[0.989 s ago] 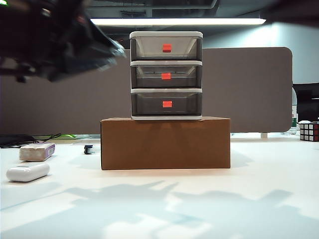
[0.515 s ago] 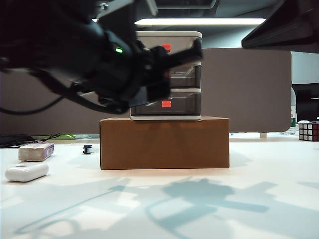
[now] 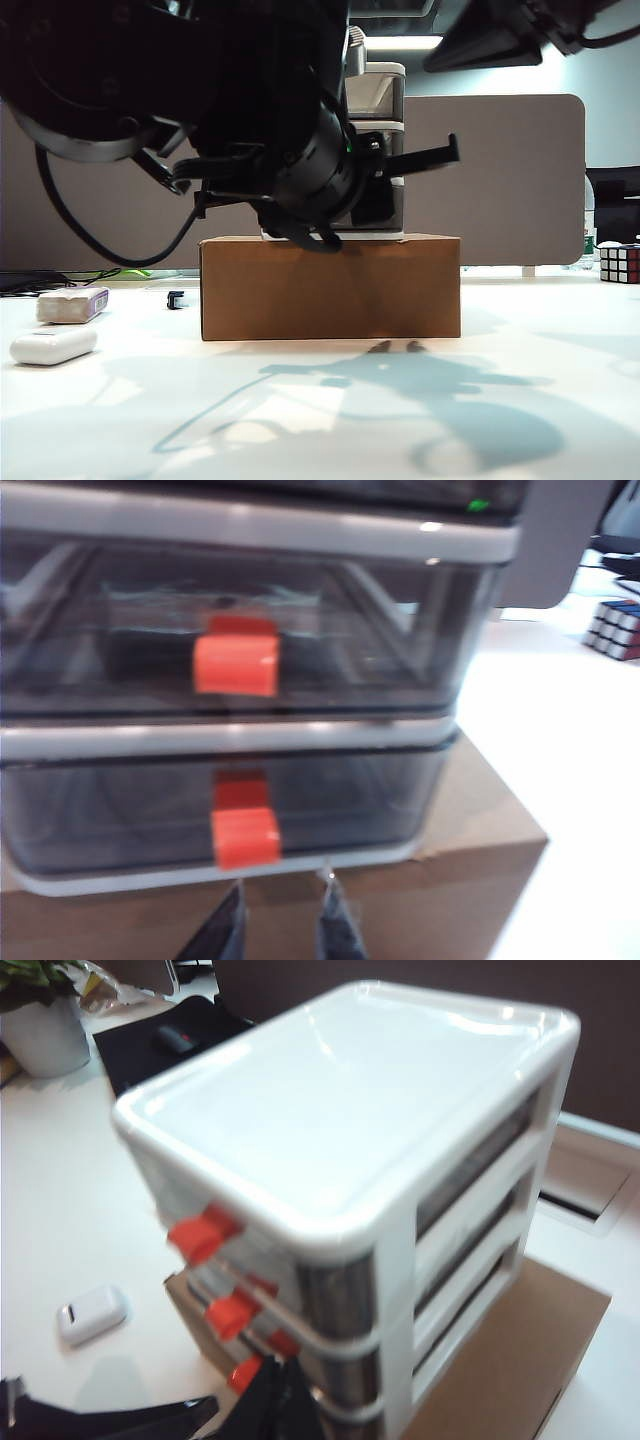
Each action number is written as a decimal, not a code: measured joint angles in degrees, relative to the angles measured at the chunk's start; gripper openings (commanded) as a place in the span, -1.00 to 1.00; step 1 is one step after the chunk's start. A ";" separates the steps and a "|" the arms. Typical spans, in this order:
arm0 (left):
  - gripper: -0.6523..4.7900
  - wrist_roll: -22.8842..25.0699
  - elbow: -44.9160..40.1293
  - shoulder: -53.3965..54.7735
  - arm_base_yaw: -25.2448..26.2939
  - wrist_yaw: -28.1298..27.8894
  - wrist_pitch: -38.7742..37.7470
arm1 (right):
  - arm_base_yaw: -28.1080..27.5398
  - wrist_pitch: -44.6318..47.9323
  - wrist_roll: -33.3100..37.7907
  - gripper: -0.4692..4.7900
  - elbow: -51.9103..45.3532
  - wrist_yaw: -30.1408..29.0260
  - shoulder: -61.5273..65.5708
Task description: Open the third layer of the drawer on the table, pick up the earphone case on the table and put it in, and finally close the drawer.
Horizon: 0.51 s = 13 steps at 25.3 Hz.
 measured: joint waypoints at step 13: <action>-0.28 -2.36 0.37 0.07 2.84 1.03 0.04 | 0.00 0.15 -1.75 -0.84 9.01 -1.25 6.40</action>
